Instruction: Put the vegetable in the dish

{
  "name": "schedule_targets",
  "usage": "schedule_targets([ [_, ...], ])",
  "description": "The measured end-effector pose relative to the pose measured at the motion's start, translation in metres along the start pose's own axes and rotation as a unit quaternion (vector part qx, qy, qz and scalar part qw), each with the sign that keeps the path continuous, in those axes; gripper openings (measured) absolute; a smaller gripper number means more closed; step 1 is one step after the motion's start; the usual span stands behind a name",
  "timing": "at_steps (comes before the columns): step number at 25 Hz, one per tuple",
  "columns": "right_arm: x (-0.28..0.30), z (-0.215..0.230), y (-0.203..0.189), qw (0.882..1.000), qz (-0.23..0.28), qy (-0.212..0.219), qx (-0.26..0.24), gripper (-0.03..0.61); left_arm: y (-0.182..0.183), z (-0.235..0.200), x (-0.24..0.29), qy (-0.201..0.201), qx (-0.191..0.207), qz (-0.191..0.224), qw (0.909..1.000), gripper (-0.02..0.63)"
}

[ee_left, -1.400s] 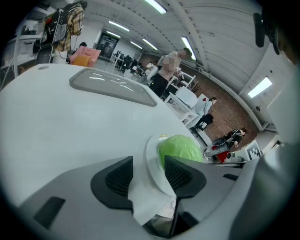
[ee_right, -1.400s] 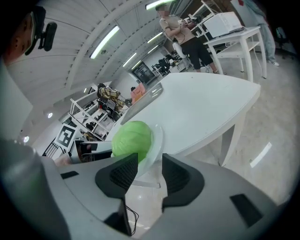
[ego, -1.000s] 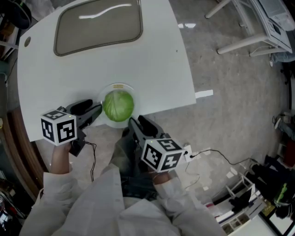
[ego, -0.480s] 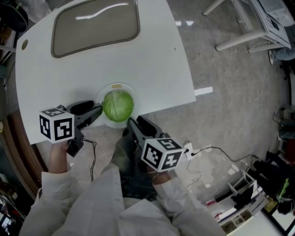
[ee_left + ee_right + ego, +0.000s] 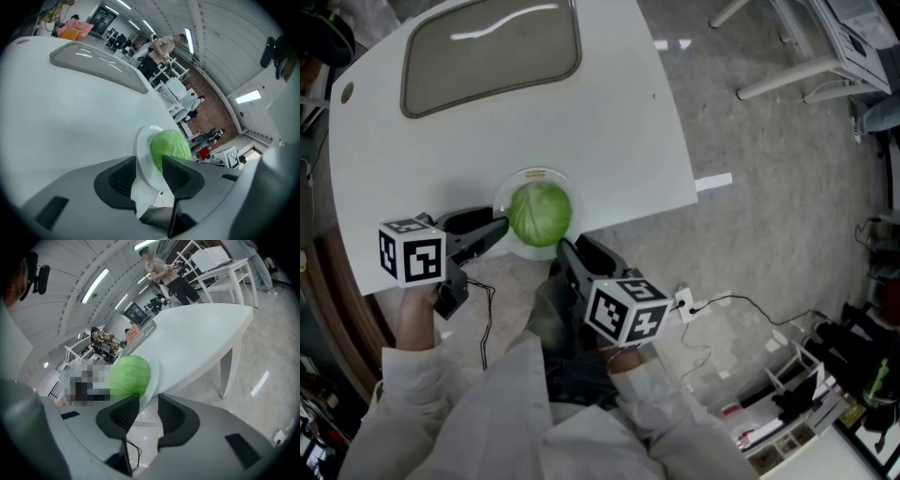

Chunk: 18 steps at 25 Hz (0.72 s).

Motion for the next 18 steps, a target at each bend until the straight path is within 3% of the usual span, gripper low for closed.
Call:
schedule_targets([
  [7,0.0013,0.0001,-0.0001,1.0,0.002,0.003,0.003,0.132,-0.0013,-0.0023,0.0012,-0.017,-0.011,0.01,0.9998,0.164],
  [14,-0.0006,-0.0007,-0.0007,1.0,0.005,0.015,0.025,0.099,-0.0015,-0.0056,0.0021,0.011,-0.011,-0.002,0.9999,0.069],
  [18,-0.0005,-0.0007,0.0004,0.999,0.003,0.027,0.045,0.081,-0.0014,-0.0055,0.0016,0.015,-0.014,-0.003,0.9998,0.06],
])
Point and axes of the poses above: the fingertips, and each gripper's own axes: x forward along the fingers, z to its right, y out of its top, the point moved 7 cm from there along -x, backward along the fingers, and after that the axes turned 8 degrees about -z, right-handed, at the moved point
